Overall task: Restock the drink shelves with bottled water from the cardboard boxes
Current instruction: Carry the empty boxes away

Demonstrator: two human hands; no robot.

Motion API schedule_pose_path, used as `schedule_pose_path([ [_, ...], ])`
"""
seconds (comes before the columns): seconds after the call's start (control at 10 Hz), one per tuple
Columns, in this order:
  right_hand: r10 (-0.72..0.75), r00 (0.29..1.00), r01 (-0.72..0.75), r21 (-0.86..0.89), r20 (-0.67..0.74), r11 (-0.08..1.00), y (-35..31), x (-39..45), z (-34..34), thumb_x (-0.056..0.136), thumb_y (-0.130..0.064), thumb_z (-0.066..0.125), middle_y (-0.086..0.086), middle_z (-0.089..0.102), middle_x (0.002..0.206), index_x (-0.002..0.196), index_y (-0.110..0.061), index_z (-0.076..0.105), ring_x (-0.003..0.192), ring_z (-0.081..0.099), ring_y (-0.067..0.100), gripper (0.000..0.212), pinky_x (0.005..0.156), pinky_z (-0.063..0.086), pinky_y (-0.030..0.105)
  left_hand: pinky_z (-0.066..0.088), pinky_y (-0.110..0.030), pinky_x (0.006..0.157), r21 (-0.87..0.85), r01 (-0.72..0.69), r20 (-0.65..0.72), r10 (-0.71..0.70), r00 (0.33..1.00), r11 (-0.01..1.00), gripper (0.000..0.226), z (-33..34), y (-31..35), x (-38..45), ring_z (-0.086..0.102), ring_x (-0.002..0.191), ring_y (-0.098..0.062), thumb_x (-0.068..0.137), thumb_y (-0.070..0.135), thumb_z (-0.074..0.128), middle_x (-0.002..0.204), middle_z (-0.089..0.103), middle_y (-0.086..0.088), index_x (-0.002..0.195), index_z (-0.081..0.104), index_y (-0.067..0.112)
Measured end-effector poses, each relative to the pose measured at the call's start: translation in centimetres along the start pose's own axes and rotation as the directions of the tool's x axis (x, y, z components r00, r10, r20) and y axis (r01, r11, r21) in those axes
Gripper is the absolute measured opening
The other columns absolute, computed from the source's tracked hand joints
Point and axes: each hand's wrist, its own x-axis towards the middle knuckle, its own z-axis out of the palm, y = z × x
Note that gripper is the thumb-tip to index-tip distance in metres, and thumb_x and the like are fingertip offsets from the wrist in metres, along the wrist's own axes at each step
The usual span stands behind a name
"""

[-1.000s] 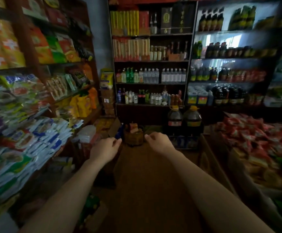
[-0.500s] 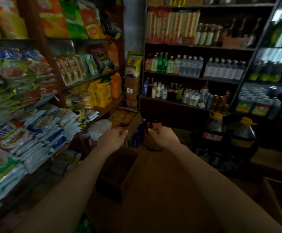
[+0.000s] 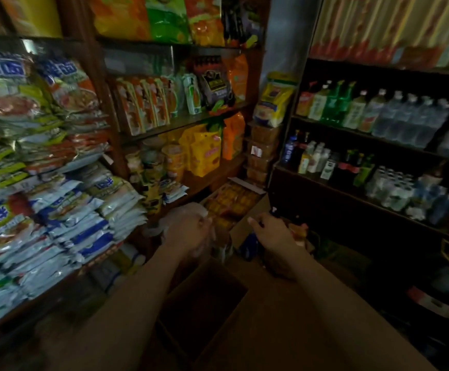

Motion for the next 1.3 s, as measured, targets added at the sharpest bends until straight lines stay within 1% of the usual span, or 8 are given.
schedule_pose_path([
  [0.2, -0.015, 0.993, 0.016, -0.003, 0.118, 1.0, 0.5, 11.7, 1.9, 0.099, -0.054, 0.033, -0.003, 0.04, 0.063, 0.08, -0.027, 0.041, 0.052, 0.04, 0.012, 0.034, 0.05, 0.034, 0.03, 0.046, -0.03, 0.065, -0.043, 0.124, -0.041, -0.126, 0.991, 0.991, 0.063, 1.0, -2.7, 8.8, 0.06, 0.074, -0.018, 0.091, 0.058, 0.033, 0.083, 0.063, -0.005, 0.108, 0.064, 0.006],
  [0.3, 0.01, 0.98, -0.01, -0.004, 0.201, 1.0, 1.9, 17.3, 4.7, 0.093, -0.065, 0.031, -0.007, 0.035, 0.065, 0.093, -0.02, 0.052, 0.056, 0.037, 0.012, 0.05, 0.061, 0.04, 0.036, 0.039, -0.025, 0.067, -0.125, 0.27, -0.021, -0.274, 0.961, 0.955, 0.044, 2.6, -4.3, 11.3, 0.055, 0.075, -0.013, 0.094, 0.048, 0.043, 0.088, 0.061, 0.0, 0.11, 0.061, 0.011],
  [0.4, 0.016, 0.955, -0.007, -0.033, 0.296, 0.999, 2.7, 21.5, 7.3, 0.086, -0.076, 0.023, -0.001, 0.046, 0.077, 0.113, -0.014, 0.05, 0.068, 0.048, 0.016, 0.073, 0.066, 0.041, 0.034, 0.048, -0.03, 0.08, -0.16, 0.388, -0.018, -0.396, 0.918, 0.908, 0.041, 5.2, -6.8, 12.8, 0.061, 0.089, -0.021, 0.096, 0.045, 0.041, 0.102, 0.065, -0.007, 0.107, 0.061, 0.011],
  [0.5, -0.004, 0.931, 0.03, -0.067, 0.365, 0.997, 2.6, 24.0, 8.8, 0.095, -0.062, 0.031, 0.011, 0.057, 0.12, 0.131, -0.015, 0.049, 0.108, 0.056, 0.029, 0.062, 0.082, 0.044, 0.038, 0.047, -0.041, 0.094, -0.234, 0.512, -0.027, -0.532, 0.846, 0.827, 0.04, 7.6, -8.5, 13.4, 0.059, 0.107, -0.032, 0.097, 0.04, 0.043, 0.114, 0.065, -0.012, 0.115, 0.062, 0.01],
  [0.6, -0.045, 0.914, 0.092, -0.098, 0.404, 0.991, 3.7, 26.8, 10.8, 0.096, -0.059, 0.034, 0.008, 0.057, 0.127, 0.132, -0.017, 0.05, 0.113, 0.055, 0.028, 0.057, 0.09, 0.045, 0.038, 0.045, -0.038, 0.096, -0.289, 0.617, 0.009, -0.642, 0.766, 0.732, 0.043, 9.7, -8.7, 14.0, 0.057, 0.112, -0.032, 0.097, 0.043, 0.042, 0.118, 0.063, -0.011, 0.119, 0.06, 0.011],
  [0.8, -0.039, 0.853, 0.096, -0.083, 0.52, 0.992, 5.5, 31.5, 15.0, 0.096, -0.056, 0.036, 0.009, 0.049, 0.139, 0.138, -0.016, 0.044, 0.125, 0.048, 0.03, 0.058, 0.101, 0.042, 0.043, 0.042, -0.036, 0.096, -0.313, 0.744, 0.016, -0.78, 0.625, 0.59, 0.045, 15.2, -12.0, 15.3, 0.055, 0.117, -0.03, 0.098, 0.046, 0.04, 0.127, 0.06, -0.01, 0.125, 0.055, 0.014],
  [1.1, 0.019, 0.817, 0.082, -0.147, 0.577, 0.986, 10.9, 35.1, 22.8, 0.101, -0.045, 0.034, 0.007, 0.04, 0.148, 0.147, -0.013, 0.032, 0.131, 0.043, 0.024, 0.056, 0.08, 0.03, 0.021, 0.04, -0.035, 0.094, -0.396, 0.82, 0.032, -0.886, 0.462, 0.413, 0.049, 25.2, -20.7, 14.2, 0.052, 0.121, -0.027, 0.097, 0.047, 0.039, 0.133, 0.054, -0.008, 0.136, 0.046, 0.018],
  [1.3, 0.095, 0.833, -0.078, -0.054, 0.546, 0.996, 18.8, 37.1, 33.4, 0.092, -0.051, 0.047, 0.014, 0.04, 0.147, 0.147, -0.01, 0.034, 0.132, 0.041, 0.032, 0.07, 0.102, 0.035, 0.036, 0.039, -0.03, 0.082, -0.395, 0.841, 0.064, -0.902, 0.426, 0.369, 0.048, 34.2, -25.5, 12.7, 0.055, 0.118, -0.024, 0.097, 0.048, 0.037, 0.131, 0.054, -0.001, 0.14, 0.039, 0.028],
])
